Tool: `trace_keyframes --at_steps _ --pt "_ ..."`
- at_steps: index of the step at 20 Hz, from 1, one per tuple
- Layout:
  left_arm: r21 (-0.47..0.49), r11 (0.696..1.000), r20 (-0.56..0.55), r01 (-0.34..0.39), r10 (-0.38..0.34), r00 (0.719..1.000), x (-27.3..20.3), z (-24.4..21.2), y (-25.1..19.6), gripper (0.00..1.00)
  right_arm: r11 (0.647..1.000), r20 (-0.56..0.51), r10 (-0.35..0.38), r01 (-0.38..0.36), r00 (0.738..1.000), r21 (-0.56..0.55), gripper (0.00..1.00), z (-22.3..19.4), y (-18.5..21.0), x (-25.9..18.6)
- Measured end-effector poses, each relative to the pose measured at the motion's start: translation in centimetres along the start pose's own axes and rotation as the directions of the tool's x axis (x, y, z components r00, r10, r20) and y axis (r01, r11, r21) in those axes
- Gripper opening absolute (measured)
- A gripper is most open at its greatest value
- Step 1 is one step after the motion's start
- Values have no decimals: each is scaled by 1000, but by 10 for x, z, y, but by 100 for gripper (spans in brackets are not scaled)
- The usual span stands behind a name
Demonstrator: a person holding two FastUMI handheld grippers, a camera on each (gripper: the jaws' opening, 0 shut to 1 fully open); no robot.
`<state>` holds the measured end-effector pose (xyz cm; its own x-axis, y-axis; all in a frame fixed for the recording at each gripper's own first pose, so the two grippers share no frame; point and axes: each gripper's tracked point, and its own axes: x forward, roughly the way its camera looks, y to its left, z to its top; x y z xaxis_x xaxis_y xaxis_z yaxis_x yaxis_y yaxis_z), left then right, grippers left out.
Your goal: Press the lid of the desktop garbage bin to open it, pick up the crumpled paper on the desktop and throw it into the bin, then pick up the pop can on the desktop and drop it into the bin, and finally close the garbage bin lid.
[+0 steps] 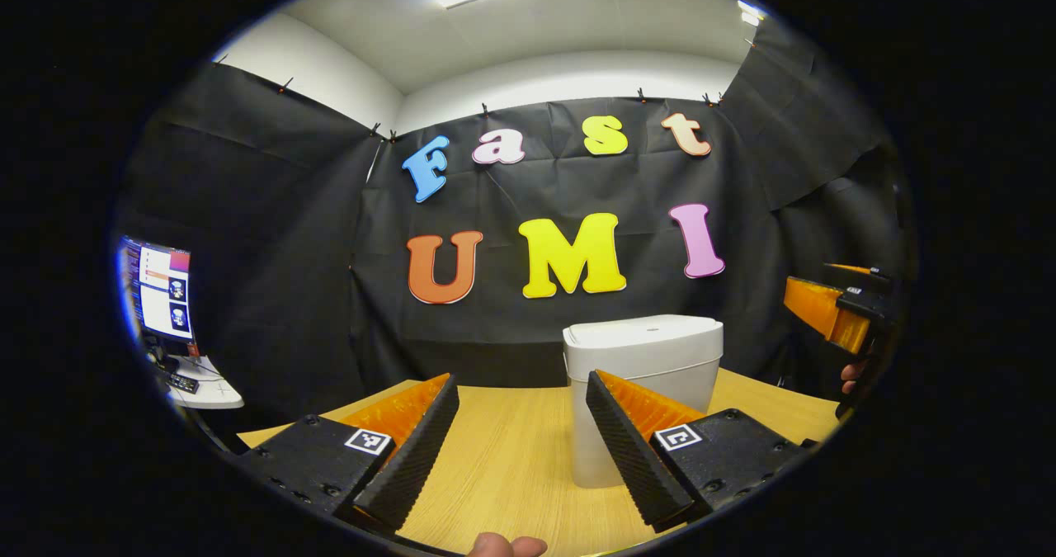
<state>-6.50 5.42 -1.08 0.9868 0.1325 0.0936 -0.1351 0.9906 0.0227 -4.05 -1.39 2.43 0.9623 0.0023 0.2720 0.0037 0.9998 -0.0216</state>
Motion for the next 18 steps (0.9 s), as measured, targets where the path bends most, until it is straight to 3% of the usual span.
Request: trace_keyframes --at_steps 7,18 --pt "-24 1000 -6 -10 10 1000 -1 -4 -10 100 1000 -87 -1 3 996 25 97 -55 -11 -15" --pt "-4 1000 -19 1 -1 1000 12 -7 -16 100 999 -99 -32 32 995 2 95 -63 -21 2"
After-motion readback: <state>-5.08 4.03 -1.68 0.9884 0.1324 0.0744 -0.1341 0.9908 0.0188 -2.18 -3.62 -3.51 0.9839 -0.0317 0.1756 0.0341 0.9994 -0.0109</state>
